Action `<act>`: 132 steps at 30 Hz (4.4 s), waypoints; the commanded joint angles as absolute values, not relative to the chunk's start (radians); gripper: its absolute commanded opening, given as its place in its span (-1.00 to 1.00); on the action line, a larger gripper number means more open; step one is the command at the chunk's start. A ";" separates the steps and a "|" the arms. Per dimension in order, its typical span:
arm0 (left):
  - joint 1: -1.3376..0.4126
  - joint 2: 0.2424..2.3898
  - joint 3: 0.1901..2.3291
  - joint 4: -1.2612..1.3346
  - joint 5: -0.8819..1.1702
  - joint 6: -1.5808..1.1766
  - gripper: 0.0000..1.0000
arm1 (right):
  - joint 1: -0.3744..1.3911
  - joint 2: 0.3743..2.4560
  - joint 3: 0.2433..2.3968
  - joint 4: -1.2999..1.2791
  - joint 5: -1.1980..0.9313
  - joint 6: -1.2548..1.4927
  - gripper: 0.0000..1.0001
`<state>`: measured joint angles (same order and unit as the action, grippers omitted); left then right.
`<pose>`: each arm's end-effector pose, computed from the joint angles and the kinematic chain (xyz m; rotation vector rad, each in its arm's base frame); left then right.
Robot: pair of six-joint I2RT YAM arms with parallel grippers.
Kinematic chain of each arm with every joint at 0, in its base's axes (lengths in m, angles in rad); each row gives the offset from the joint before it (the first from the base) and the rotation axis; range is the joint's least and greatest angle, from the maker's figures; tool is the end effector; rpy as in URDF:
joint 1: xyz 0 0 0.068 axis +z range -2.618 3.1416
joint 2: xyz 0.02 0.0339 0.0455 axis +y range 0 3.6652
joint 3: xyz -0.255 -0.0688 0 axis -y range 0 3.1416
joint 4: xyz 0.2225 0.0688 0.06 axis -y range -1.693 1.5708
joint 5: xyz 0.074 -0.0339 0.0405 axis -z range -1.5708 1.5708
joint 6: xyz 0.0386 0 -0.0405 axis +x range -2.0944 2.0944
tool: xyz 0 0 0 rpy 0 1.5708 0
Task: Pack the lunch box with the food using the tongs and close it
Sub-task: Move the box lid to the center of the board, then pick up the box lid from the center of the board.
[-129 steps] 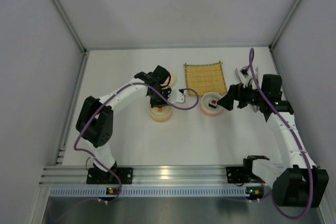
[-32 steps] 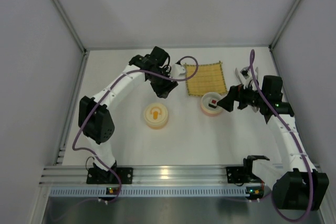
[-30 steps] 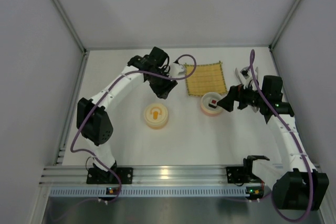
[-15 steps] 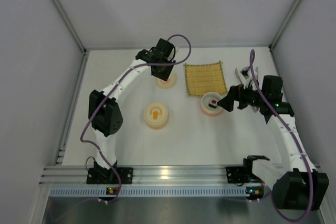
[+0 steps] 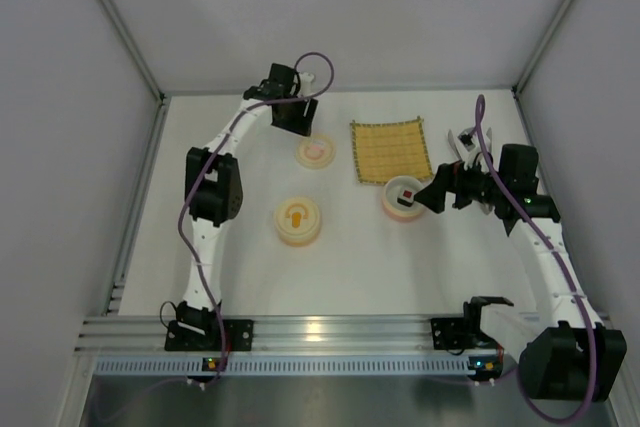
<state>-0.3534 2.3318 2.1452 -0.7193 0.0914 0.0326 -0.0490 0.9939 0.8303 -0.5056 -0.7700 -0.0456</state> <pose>0.4632 -0.1746 0.2273 0.5158 2.4343 -0.2495 0.1911 0.0175 0.2871 -0.4067 2.0923 0.7987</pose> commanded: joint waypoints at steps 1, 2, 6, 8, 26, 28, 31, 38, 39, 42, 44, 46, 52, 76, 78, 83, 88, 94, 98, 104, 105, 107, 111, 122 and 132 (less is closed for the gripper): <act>-0.299 2.338 2.229 -0.597 0.336 0.170 0.34 | -0.069 0.977 0.836 -0.489 -0.770 -0.066 0.99; -0.295 2.358 2.241 -0.600 0.351 0.192 0.34 | -0.069 0.980 0.836 -0.489 -0.772 -0.066 0.99; -0.281 2.402 2.270 -0.618 0.387 0.248 0.21 | -0.069 0.992 0.842 -0.491 -0.772 -0.064 0.99; -0.275 2.427 2.272 -0.630 0.405 0.259 0.12 | -0.069 0.999 0.845 -0.492 -0.772 -0.063 0.99; -0.267 2.507 2.258 -0.693 0.316 0.328 -0.24 | -0.069 0.999 0.853 -0.502 -0.772 -0.063 0.99; -0.267 2.499 2.231 -0.725 0.327 0.351 -0.35 | -0.069 0.997 0.854 -0.502 -0.770 -0.063 0.99; -0.268 2.458 2.169 -0.761 0.347 0.383 -0.55 | -0.069 0.991 0.854 -0.508 -0.773 -0.064 0.99; -0.299 2.266 1.877 -0.804 0.309 0.328 -1.00 | -0.071 0.986 0.856 -0.506 -0.778 -0.061 0.99; -0.311 2.237 1.791 -0.793 0.298 0.307 -1.00 | -0.069 0.986 0.854 -0.506 -0.778 -0.061 0.99; -0.327 2.139 1.673 -0.795 0.330 0.236 -1.00 | -0.069 0.989 0.850 -0.499 -0.787 -0.058 0.99; -0.336 2.087 1.631 -0.789 0.315 0.206 -1.00 | -0.069 0.997 0.851 -0.494 -0.795 -0.054 0.99; -0.341 2.071 1.614 -0.793 0.330 0.151 -1.00 | -0.069 1.002 0.853 -0.489 -0.798 -0.051 0.99; -0.345 2.117 1.680 -0.834 0.386 0.022 -1.00 | -0.071 0.999 0.853 -0.489 -0.799 -0.048 0.99; -0.416 2.111 1.906 -0.955 0.495 0.172 -0.16 | -0.038 1.003 0.847 -0.420 -0.942 -0.300 0.68; -0.417 2.137 1.968 -0.979 0.505 0.222 -0.13 | 0.009 1.015 0.876 -0.417 -0.910 -0.328 0.59; -0.419 2.230 2.046 -1.061 0.563 0.333 -0.11 | 0.226 1.077 0.890 -0.370 -0.682 -0.423 0.42; -0.419 2.289 2.080 -1.118 0.597 0.439 -0.13 | 0.445 1.169 0.864 -0.235 -0.444 -0.430 0.31; -0.419 2.327 2.074 -1.104 0.589 0.465 -0.10 | 0.623 1.296 0.865 -0.117 -0.298 -0.452 0.28; -0.420 2.348 2.071 -1.088 0.603 0.460 -0.08 | 0.698 1.393 0.914 -0.078 -0.236 -0.454 0.23; -0.425 2.368 2.074 -1.074 0.627 0.472 -0.06 | 0.739 1.497 0.959 -0.038 -0.202 -0.466 0.20; -0.425 2.372 2.071 -1.077 0.633 0.477 -0.05 | 0.741 1.512 0.965 -0.035 -0.201 -0.465 0.19; -0.428 2.382 2.066 -1.080 0.640 0.480 -0.06 | 0.747 1.525 0.969 -0.017 -0.202 -0.468 0.19; -0.430 2.393 2.046 -1.065 0.643 0.474 -0.18 | 0.759 1.571 0.985 -0.011 -0.201 -0.485 0.18; -0.433 2.405 2.026 -1.052 0.650 0.453 -0.75 | 0.795 1.677 0.974 0.106 -0.186 -0.554 0.18; -0.433 2.399 2.006 -1.075 0.669 0.482 -0.86 | 0.808 1.729 0.945 0.155 -0.161 -0.630 0.22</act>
<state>-0.4282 2.3985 2.0274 -1.0725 0.6529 0.4461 0.7773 1.7275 0.9371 0.0525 -0.1623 -0.5854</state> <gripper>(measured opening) 0.164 0.605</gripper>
